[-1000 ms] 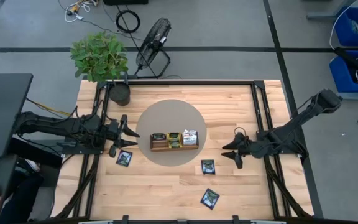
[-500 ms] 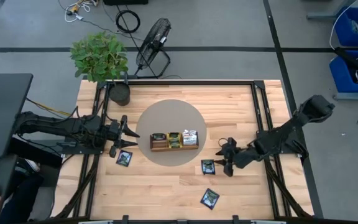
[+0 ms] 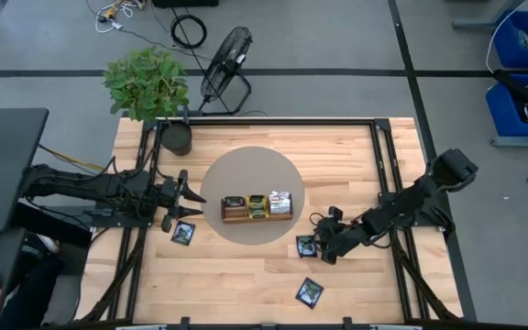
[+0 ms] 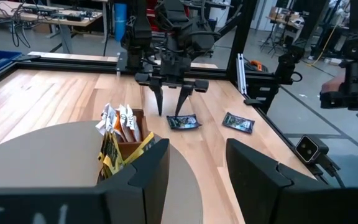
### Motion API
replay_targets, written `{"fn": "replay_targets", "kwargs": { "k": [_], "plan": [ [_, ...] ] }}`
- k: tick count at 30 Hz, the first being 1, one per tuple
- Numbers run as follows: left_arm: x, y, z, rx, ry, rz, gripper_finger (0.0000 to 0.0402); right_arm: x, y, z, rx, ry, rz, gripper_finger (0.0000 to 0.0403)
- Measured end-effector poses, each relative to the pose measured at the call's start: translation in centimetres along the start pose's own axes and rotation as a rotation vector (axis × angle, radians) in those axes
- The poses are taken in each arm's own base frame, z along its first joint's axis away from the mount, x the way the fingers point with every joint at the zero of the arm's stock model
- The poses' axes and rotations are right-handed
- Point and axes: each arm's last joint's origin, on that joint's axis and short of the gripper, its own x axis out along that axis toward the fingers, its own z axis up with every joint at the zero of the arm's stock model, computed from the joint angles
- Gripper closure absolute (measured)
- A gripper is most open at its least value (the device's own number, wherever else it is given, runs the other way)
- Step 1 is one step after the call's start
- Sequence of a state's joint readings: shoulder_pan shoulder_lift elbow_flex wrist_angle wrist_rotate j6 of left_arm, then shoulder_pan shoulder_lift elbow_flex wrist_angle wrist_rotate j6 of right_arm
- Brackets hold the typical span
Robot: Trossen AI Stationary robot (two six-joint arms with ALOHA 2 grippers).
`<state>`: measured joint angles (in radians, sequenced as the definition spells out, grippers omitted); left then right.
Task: Pick & Place Tea
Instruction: Put the purple tea bag into the left section of the wooden organizer
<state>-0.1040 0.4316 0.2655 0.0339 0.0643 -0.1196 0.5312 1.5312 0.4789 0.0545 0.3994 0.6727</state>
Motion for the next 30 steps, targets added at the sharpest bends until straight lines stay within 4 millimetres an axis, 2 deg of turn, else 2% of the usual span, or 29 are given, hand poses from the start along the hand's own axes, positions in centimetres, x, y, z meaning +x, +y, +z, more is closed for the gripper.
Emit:
{"fn": "replay_targets", "kwargs": {
  "k": [6,10,14,20,24,30],
  "plan": [
    [0.0,0.0,0.0,0.001,0.002,0.000,0.0236,0.1,0.0,-0.1,-0.007,0.017,-0.003,0.0207],
    [0.0,0.0,0.0,0.001,0.002,0.000,0.0236,0.1,-0.1,-0.2,-0.009,0.027,-0.004,0.0222],
    [0.0,0.0,0.0,0.000,0.002,0.001,0.0236,0.3,-0.3,-0.3,-0.004,0.046,-0.010,0.0270],
    [0.0,0.0,0.0,0.000,0.002,0.001,0.0236,1.4,-0.6,-0.3,0.037,0.070,-0.021,0.0383],
    [0.0,0.0,0.0,0.000,0.001,0.001,0.0236,1.5,-0.5,-0.3,0.041,0.053,-0.021,0.0393],
    [0.0,0.0,0.0,-0.002,0.000,0.012,0.0236,0.5,-0.2,-0.1,0.017,0.001,-0.006,0.0400]
  ]
}}
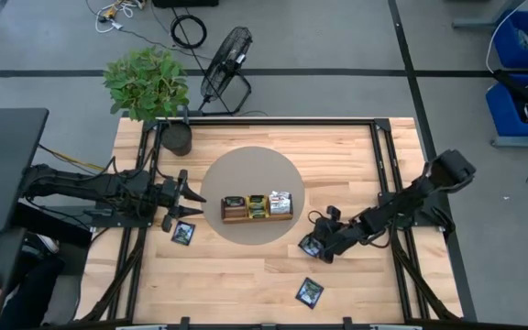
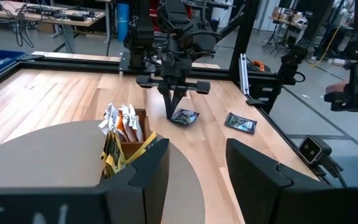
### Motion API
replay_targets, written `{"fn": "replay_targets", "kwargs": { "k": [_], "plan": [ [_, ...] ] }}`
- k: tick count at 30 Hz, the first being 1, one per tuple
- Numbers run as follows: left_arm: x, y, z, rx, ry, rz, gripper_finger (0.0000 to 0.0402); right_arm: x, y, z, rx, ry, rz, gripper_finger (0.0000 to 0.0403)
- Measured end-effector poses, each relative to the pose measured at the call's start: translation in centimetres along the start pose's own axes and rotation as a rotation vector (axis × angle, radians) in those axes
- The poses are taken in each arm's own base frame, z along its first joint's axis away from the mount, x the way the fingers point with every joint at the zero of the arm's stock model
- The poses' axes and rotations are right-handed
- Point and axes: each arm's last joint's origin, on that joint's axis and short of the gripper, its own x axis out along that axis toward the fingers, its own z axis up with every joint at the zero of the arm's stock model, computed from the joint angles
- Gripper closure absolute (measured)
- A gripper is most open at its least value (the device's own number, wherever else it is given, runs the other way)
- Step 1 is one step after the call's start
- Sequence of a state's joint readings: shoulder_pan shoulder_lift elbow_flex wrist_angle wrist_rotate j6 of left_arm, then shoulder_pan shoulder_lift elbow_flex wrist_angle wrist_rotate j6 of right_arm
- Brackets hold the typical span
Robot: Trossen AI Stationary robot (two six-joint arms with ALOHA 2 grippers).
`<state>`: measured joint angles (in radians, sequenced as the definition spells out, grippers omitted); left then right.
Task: Pick & Place Tea
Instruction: Put the purple tea bag into the left section of the wooden organizer
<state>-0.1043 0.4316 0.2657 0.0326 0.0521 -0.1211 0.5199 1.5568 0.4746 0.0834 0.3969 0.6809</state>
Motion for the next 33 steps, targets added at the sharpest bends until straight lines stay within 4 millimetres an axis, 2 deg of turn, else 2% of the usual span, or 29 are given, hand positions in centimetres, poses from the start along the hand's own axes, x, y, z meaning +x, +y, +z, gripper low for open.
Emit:
{"fn": "replay_targets", "kwargs": {
  "k": [9,16,24,33],
  "plan": [
    [0.0,0.1,0.1,-0.003,-0.007,0.022,0.0236,-1.1,0.4,0.5,0.006,-0.081,0.011,0.0402],
    [0.0,0.2,0.2,-0.013,-0.025,0.066,0.0236,-2.4,0.7,2.2,-0.002,-0.189,-0.024,0.0402],
    [0.0,0.3,0.3,-0.158,-0.047,0.120,0.0236,-3.8,1.9,4.8,-0.068,-0.281,-0.114,0.0403],
    [0.3,0.4,0.7,-0.297,-0.106,0.146,0.0236,-4.4,2.1,6.0,-0.124,-0.379,-0.269,0.0403]
  ]
}}
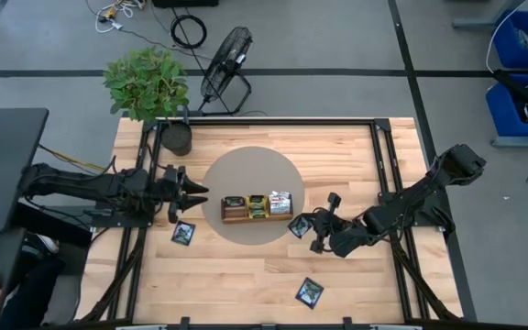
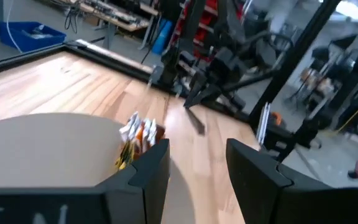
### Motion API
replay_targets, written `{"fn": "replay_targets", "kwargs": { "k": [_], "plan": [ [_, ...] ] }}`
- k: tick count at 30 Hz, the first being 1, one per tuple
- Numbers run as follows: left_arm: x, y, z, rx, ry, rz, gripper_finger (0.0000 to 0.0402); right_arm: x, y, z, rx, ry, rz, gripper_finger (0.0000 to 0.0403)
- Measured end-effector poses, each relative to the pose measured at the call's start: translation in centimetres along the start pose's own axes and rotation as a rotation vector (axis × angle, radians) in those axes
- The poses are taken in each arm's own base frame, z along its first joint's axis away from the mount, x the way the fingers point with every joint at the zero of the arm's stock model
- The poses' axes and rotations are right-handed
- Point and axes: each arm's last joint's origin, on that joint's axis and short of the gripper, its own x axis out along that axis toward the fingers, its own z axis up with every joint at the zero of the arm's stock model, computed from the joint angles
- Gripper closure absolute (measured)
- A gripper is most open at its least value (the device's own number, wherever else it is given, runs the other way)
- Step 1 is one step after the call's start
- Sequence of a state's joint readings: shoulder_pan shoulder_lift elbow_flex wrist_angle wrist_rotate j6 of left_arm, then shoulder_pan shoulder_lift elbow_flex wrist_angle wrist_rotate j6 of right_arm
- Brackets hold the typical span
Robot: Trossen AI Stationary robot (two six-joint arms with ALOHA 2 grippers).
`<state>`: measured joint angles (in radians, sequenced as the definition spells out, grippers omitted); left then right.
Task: Pick & Place Tea
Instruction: Put the purple tea bag into the left section of the wooden organizer
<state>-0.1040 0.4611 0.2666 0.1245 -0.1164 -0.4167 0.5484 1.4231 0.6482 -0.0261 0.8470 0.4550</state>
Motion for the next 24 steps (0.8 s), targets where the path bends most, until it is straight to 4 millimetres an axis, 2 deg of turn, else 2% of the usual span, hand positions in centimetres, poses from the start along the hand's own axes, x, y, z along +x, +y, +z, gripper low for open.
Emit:
{"fn": "replay_targets", "kwargs": {
  "k": [6,17,24],
  "plan": [
    [1.2,-0.4,0.5,-0.104,-0.069,-0.032,0.0236,0.2,-0.1,1.8,-0.042,-0.048,-0.060,0.0403],
    [4.7,0.0,-1.0,-0.022,-0.042,0.043,0.0236,1.1,-1.1,3.3,-0.057,-0.077,-0.152,0.0403],
    [6.8,-0.3,-0.4,-0.076,-0.083,0.081,0.0236,1.6,-1.5,4.4,-0.090,-0.128,-0.167,0.0403]
  ]
}}
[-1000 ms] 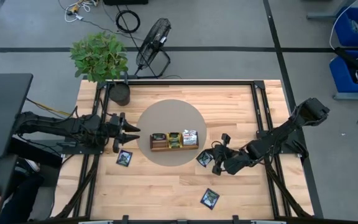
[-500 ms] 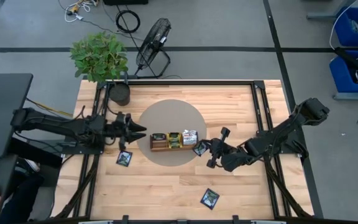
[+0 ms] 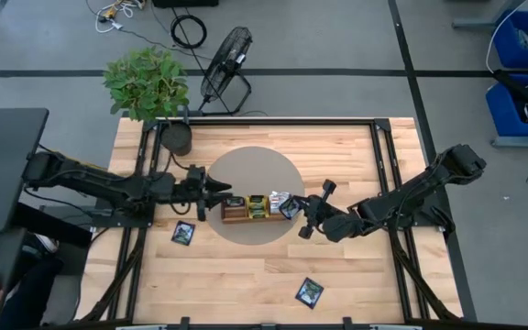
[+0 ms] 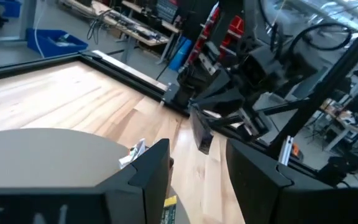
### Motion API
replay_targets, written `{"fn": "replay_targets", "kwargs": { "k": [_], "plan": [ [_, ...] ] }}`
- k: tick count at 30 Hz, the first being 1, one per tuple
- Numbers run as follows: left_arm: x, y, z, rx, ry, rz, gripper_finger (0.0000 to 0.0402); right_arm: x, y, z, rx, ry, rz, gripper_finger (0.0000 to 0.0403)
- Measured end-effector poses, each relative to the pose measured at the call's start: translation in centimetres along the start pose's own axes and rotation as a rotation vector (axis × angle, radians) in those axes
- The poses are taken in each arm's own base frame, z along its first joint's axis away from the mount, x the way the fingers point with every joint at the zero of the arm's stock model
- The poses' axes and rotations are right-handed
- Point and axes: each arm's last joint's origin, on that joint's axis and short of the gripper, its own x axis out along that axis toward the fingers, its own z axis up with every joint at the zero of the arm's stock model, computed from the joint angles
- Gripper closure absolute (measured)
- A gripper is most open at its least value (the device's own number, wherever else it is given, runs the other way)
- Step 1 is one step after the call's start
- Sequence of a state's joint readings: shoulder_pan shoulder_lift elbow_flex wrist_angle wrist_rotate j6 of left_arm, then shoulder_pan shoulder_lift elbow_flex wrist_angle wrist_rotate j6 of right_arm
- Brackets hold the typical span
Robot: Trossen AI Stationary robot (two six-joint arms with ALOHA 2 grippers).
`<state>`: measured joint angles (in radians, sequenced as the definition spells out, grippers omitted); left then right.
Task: Pick & Place Tea
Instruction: Put the purple tea bag into the left section of the wooden organizer
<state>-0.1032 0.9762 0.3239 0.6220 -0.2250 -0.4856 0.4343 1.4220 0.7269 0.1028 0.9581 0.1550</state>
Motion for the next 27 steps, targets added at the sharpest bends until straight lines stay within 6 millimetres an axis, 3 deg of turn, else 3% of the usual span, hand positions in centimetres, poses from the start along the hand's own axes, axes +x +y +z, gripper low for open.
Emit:
{"fn": "replay_targets", "kwargs": {
  "k": [18,27],
  "plan": [
    [8.6,-2.0,0.1,0.138,0.078,0.079,0.0236,1.8,-1.5,1.0,-0.050,-0.032,-0.058,0.0403],
    [11.3,-1.7,0.0,0.182,0.106,0.077,0.0236,1.8,-1.5,1.4,-0.050,-0.056,-0.040,0.0403]
  ]
}}
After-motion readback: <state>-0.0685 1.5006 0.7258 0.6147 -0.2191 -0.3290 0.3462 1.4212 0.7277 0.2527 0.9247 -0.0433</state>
